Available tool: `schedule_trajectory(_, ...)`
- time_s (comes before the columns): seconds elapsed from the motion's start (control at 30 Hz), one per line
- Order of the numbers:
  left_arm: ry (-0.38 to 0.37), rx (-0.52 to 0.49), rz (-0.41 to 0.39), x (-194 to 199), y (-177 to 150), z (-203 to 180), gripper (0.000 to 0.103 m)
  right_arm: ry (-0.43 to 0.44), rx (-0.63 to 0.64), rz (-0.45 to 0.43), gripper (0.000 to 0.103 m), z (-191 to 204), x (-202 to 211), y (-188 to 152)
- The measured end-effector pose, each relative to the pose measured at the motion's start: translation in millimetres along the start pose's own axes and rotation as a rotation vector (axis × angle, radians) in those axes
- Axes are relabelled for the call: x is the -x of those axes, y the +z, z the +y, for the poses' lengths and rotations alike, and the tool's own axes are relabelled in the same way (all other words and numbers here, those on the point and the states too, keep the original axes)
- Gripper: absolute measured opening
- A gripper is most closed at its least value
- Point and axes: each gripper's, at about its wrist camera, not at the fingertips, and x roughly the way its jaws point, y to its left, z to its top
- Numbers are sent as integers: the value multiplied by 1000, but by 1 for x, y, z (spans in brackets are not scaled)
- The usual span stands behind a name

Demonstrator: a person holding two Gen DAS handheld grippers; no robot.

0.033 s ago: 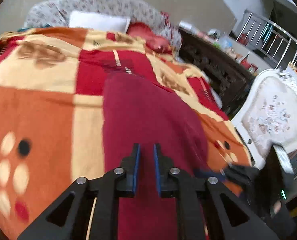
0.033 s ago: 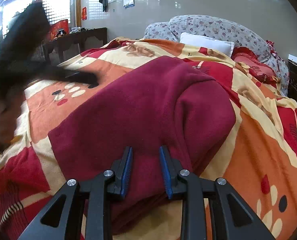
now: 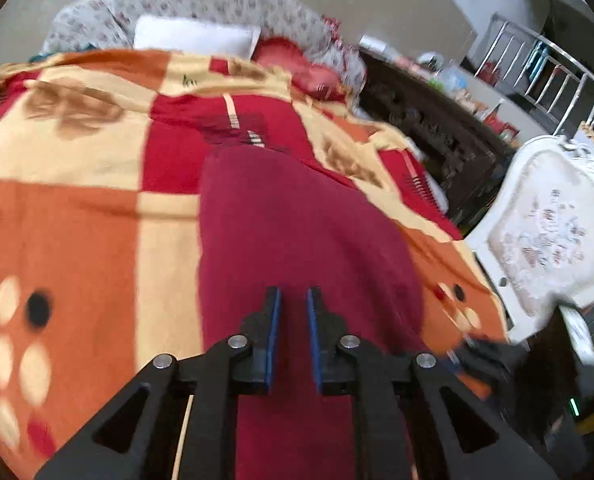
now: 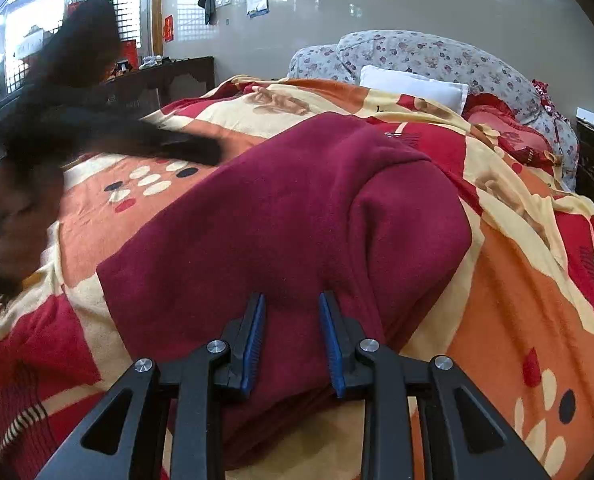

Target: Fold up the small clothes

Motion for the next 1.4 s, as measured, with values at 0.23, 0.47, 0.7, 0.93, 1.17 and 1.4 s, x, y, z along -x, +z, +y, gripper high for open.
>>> schedule_trajectory(0.23,80,11,57,-35,4,6,6,9,-28,8,30,-1,3,2)
schedule_trajectory(0.47,11,17,-95,29,4,25,38,-24,-86,-79,32,-8,36,51)
schedule_trajectory(0.7,1,59,-7,15,-20,47,39,-214,-160,28,34,-52,-38,111)
schedule_trajectory(0.93,-157,178,30,1,-27,68,52,-201,-275,77,34,-76,-44,91)
schedule_trajectory(1.17,-288,102,73,-5,-35,49,83,-84,-510,-108,78,-77,31,30)
schedule_trajectory(1.4,-300,111,126,-21,-42,37,90,-91,-661,-150,78,-73,32,-15)
